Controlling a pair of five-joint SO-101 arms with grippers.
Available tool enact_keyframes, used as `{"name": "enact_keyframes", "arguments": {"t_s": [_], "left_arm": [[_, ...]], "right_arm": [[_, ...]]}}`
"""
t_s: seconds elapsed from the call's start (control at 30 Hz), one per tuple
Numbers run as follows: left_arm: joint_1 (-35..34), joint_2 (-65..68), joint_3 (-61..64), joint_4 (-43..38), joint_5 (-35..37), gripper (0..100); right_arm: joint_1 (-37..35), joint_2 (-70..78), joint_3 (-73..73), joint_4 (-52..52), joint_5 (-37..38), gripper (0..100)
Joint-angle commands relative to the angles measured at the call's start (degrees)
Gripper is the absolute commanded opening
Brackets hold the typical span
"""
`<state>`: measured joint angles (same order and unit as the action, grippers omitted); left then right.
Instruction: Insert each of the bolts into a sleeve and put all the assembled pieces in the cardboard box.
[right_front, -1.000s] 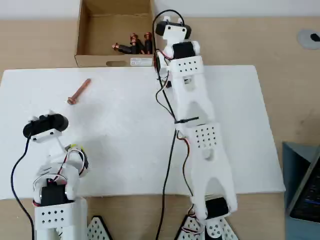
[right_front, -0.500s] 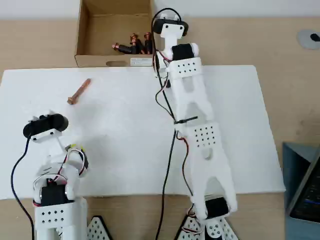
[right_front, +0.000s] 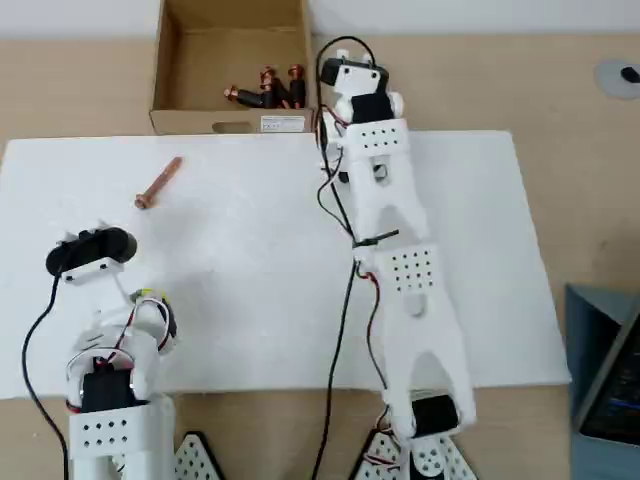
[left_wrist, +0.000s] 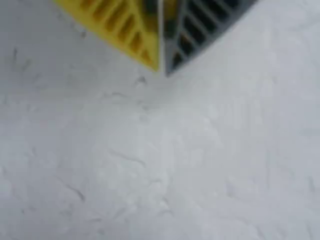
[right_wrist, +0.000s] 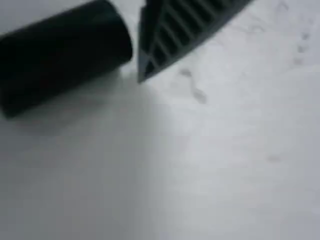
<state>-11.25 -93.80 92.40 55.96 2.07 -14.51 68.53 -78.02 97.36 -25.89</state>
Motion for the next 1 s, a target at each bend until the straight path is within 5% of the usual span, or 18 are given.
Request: {"name": "enact_keyframes", "arguments": {"t_s": [0.0, 0.3, 0.6, 0.97], "left_arm": [[-0.7, -0.48, -0.26, -0.79, -0.09, 0], [-0.7, -0.48, -0.26, -0.79, -0.09, 0], [-0.7, -0.48, -0.26, -0.79, -0.09, 0], [-0.7, -0.48, -0.26, -0.79, -0.09, 0]], "right_arm": [[2.33, -0.4, -2.33, 1.41, -0.97, 26.7], [2.24, -0.4, -2.33, 2.37, -2.02, 26.5], [2.15, -0.4, -2.15, 5.01, -2.99, 6.5], [2.07, -0.48, -2.24, 5.1, -2.81, 5.4]]}}
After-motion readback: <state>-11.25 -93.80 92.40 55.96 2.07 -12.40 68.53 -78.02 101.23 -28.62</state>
